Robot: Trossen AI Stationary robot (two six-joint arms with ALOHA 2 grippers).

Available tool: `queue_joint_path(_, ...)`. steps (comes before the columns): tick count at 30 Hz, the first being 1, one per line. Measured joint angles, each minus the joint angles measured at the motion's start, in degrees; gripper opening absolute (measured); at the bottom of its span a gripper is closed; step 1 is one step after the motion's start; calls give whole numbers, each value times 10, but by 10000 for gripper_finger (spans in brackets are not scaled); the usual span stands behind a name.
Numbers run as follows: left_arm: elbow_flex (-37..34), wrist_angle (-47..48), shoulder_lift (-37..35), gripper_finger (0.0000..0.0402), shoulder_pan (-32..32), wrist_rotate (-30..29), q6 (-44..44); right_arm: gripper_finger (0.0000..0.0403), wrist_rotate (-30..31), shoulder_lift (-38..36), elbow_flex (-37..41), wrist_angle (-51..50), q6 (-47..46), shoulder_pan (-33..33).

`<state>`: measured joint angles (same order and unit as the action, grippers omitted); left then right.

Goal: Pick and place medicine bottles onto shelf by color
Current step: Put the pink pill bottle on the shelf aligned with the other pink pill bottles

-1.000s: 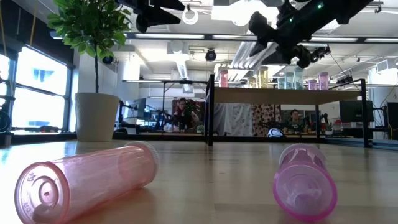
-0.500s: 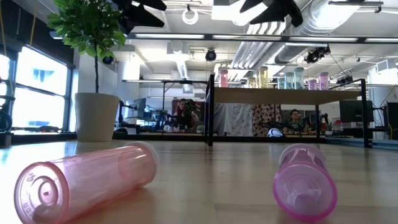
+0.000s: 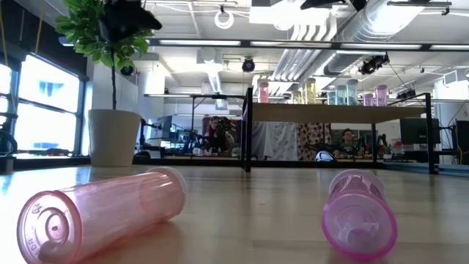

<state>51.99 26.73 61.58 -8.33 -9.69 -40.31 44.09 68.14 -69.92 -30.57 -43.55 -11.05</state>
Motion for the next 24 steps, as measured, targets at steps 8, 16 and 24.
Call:
queue_joint_path(8, 0, 26, 10, 223, -99, -35, -169, 189, -20, 0, -6, 3, 0, 0)
queue_joint_path(16, 0, 6, 65, 223, -189, -93, -334, 189, -49, -3, -6, -1, 14, 5)
queue_joint_path(24, 0, -140, 152, 223, -236, -102, -391, 189, -114, -11, -6, -5, 39, 5)
